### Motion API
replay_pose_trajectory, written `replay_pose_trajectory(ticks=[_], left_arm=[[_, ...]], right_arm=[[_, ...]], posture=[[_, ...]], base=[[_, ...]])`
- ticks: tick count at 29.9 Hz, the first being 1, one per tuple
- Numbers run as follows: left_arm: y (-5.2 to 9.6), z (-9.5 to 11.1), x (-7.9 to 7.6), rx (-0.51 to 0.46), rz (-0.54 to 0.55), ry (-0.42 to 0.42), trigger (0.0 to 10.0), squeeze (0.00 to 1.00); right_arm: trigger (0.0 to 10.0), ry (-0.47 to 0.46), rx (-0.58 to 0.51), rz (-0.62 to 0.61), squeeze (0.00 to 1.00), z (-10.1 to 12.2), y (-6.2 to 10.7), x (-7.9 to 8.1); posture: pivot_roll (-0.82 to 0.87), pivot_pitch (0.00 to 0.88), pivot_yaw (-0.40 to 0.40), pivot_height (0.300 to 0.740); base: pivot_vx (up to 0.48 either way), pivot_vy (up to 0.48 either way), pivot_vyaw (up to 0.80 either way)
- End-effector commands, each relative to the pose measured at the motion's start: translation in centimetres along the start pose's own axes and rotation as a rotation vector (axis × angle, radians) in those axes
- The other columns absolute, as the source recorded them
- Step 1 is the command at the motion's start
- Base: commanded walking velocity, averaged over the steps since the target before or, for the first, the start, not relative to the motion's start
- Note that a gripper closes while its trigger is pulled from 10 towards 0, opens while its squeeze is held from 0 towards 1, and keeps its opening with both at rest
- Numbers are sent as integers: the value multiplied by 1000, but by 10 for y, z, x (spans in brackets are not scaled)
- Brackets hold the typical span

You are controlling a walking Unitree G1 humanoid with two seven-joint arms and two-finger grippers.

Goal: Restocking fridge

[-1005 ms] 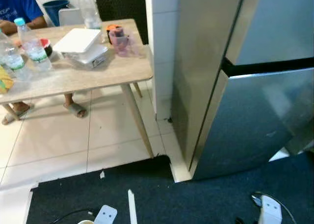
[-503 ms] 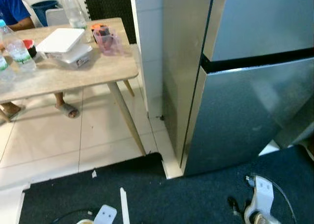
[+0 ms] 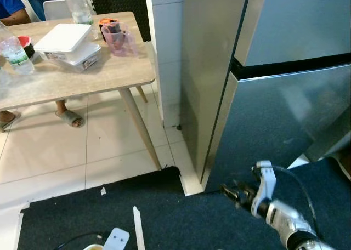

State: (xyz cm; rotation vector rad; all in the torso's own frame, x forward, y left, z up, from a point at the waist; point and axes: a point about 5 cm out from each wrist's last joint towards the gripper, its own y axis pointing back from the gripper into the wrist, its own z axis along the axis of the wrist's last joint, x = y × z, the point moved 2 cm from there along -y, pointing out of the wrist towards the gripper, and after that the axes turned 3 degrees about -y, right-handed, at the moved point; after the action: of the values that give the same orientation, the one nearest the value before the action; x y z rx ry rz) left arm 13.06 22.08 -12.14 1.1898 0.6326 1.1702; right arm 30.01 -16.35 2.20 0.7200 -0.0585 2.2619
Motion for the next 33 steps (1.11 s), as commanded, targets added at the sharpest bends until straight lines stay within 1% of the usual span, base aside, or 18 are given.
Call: replay_pose_trajectory(ticks=[1, 2, 3, 5, 6, 8, 11, 12, 16, 17, 18, 19, 20, 23, 26, 30, 31, 33], left_arm=[[-1, -4, -13, 7, -42, -1, 10000, 0], [-1, -4, -14, 8, -43, -1, 10000, 0], [-1, -4, -14, 8, -43, -1, 10000, 0], [0, -5, -15, 9, -46, -3, 10000, 0], [0, -5, -15, 9, -46, -3, 10000, 0], [0, -5, -15, 10, -46, -4, 10000, 0], [0, -9, -14, 17, -42, -3, 10000, 0], [0, -9, -14, 17, -42, -3, 10000, 0], [0, -9, -14, 17, -40, -4, 10000, 0], [0, -8, -14, 17, -40, -3, 10000, 0], [0, -8, -14, 17, -40, -3, 10000, 0], [0, -8, -15, 16, -41, -3, 10000, 0], [0, -8, -16, 15, -42, -3, 10000, 0], [-1, -6, -19, 13, -48, -3, 10000, 0], [-1, -6, -21, 11, -53, -5, 10000, 0], [-1, -6, -21, 11, -54, -6, 10000, 0], [-1, -6, -21, 12, -54, -4, 10000, 0], [-1, -8, -22, 15, -53, -2, 10000, 0]], right_arm=[[10000, 14, -39, 112, 1000, 17, 2, 6], [10000, 27, -69, 149, 1000, 29, 1, 9], [10000, 27, -69, 149, 1000, 29, 1, 9], [10000, 75, -167, 270, 1000, 67, 0, 20], [10000, 75, -167, 270, 1000, 67, 0, 20], [10000, 116, -208, 335, 1000, 86, 2, 27], [10000, 256, -210, 400, 1000, 118, 8, 36], [10000, 256, -210, 400, 1000, 118, 8, 36], [10000, 504, -239, 324, 1000, 172, 16, 42], [10000, 544, -254, 297, 996, 183, 17, 44], [10000, 544, -254, 297, 996, 183, 17, 44], [10000, 589, -259, 267, 290, 191, 17, 45], [10000, 634, -262, 239, 0, 199, 16, 47], [10000, 735, -259, 171, 0, 215, 13, 52], [10000, 855, -200, 91, 0, 224, 4, 53], [10000, 885, -183, 71, 0, 226, 2, 53], [10000, 940, -145, 38, 0, 230, -1, 54], [10000, 988, -109, 35, 0, 232, -4, 56]], posture=[[-59, 81, -38, 740], [-59, 81, -38, 740], [-59, 81, -38, 740], [-60, 86, -38, 740], [-60, 86, -38, 740], [-61, 89, -38, 740], [-62, 92, -42, 740], [-62, 92, -42, 740], [-67, 93, -48, 740], [-67, 93, -48, 740], [-67, 93, -48, 740], [-67, 93, -48, 740], [-73, 93, -51, 740], [-76, 95, -51, 740], [-79, 97, -54, 740], [-79, 97, -54, 740], [-78, 98, -58, 740], [-76, 99, -60, 740]], base=[[0, 0, 0], [0, 0, 0], [0, 0, 0], [0, 0, 0], [0, 0, 0], [0, 0, 0], [0, 0, 0], [0, 0, 0], [0, 0, 0], [0, 0, 0], [0, 0, 0], [0, 0, 0], [0, 0, 0], [0, 0, 0], [0, 0, 0], [0, 0, 0], [0, 0, 0], [0, 0, 0]])
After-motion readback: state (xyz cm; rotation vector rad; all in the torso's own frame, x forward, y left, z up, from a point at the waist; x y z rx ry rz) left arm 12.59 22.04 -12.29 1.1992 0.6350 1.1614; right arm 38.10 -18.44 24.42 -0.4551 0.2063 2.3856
